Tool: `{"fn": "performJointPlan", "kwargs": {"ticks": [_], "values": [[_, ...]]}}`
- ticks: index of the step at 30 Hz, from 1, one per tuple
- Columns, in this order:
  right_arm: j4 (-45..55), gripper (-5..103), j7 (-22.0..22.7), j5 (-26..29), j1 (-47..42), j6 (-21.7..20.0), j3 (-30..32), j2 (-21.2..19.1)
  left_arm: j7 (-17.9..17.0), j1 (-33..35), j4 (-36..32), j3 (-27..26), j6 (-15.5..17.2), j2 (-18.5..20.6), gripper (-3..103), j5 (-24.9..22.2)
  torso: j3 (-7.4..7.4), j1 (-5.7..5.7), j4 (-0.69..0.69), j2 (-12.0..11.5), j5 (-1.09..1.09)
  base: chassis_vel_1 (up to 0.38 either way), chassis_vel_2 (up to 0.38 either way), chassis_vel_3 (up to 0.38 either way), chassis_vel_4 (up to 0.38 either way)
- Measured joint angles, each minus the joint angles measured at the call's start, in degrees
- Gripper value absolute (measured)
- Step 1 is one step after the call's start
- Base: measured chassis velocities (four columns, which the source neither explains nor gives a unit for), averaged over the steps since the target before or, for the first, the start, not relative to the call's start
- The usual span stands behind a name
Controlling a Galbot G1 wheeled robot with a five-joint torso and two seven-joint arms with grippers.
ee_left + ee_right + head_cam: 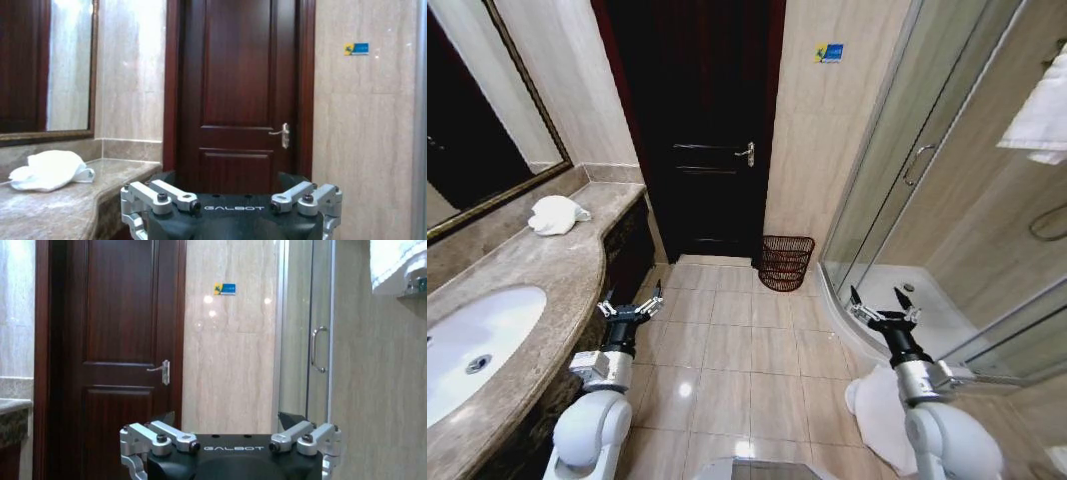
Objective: Discard the used towel into the hamper.
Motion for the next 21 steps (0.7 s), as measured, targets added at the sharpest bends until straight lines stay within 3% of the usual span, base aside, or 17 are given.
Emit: {"fn": "performJointPlan", "kwargs": {"ticks": [11, 21], "values": [[1.9, 100, -0.1, -2.1, -0.6, -1.2, -0.9, 1.2, 0.8, 1.9, 1.1, 0.1, -2.9, 0.0, 100, 0.4, 0.00, 0.00, 0.00, 0.0, 0.00, 0.000, 0.000, 0.000, 0.000], [3.3, 100, 0.0, -2.2, -1.6, -1.3, 0.4, 1.8, 1.7, 2.6, 1.5, -0.1, -3.3, -0.4, 100, 0.4, 0.00, 0.00, 0.00, 0.0, 0.00, 0.000, 0.000, 0.000, 0.000]]}}
